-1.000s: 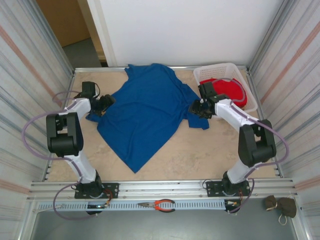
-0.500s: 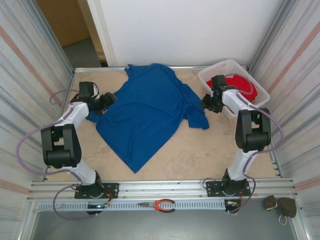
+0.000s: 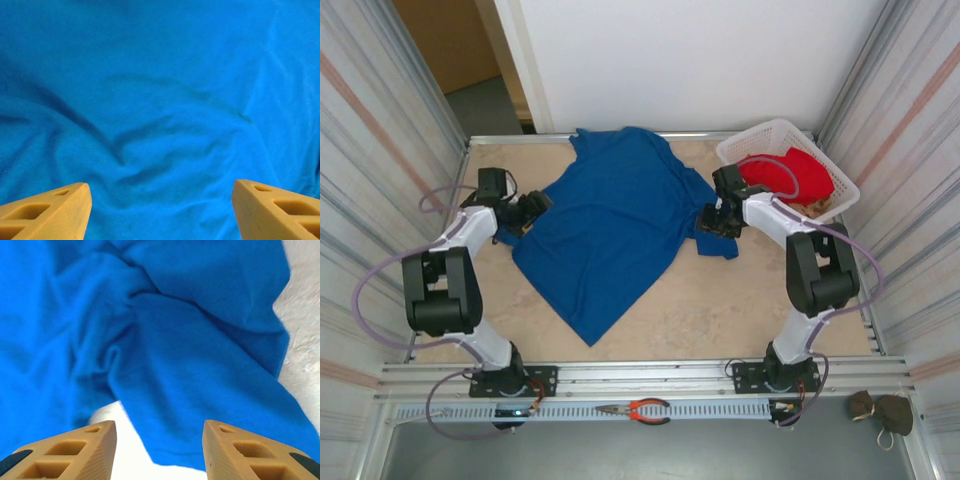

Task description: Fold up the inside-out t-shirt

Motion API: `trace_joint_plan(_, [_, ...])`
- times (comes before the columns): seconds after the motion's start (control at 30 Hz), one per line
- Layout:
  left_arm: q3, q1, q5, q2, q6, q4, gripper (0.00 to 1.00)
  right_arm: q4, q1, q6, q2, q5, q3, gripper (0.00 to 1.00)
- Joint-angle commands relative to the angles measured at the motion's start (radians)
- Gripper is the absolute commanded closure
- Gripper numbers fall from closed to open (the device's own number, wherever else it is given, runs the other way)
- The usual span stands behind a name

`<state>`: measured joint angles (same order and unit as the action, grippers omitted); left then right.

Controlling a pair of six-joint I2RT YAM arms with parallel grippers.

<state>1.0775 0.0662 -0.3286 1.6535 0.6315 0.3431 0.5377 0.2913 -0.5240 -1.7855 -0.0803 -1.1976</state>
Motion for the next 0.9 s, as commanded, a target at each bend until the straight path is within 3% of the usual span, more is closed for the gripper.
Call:
trace_joint_plan(0.0, [0.007, 0.006, 0.024, 0.046, -0.012, 0.028, 0.26, -0.01, -0.021, -0.043, -0.026, 0.007, 0.041, 0.53])
trace_joint_plan(0.27, [0.068, 0.018, 0.057, 0.188, -0.048, 0.055, 0.26, -0.024, -0.082, -0.122, 0.06, -0.038, 0.249, 0.54])
trace_joint_plan(0.5, [0.249, 0.02, 0.065, 0.349, -0.084, 0.113, 0.25, -0.017, -0.097, -0.192, 0.216, -0.083, 0.415, 0.54])
trace_joint_plan(0.87, [0.708, 0.021, 0.074, 0.643, -0.137, 0.287, 0.25, -0.008, 0.061, -0.416, 0.517, -0.053, 0.665, 0.53])
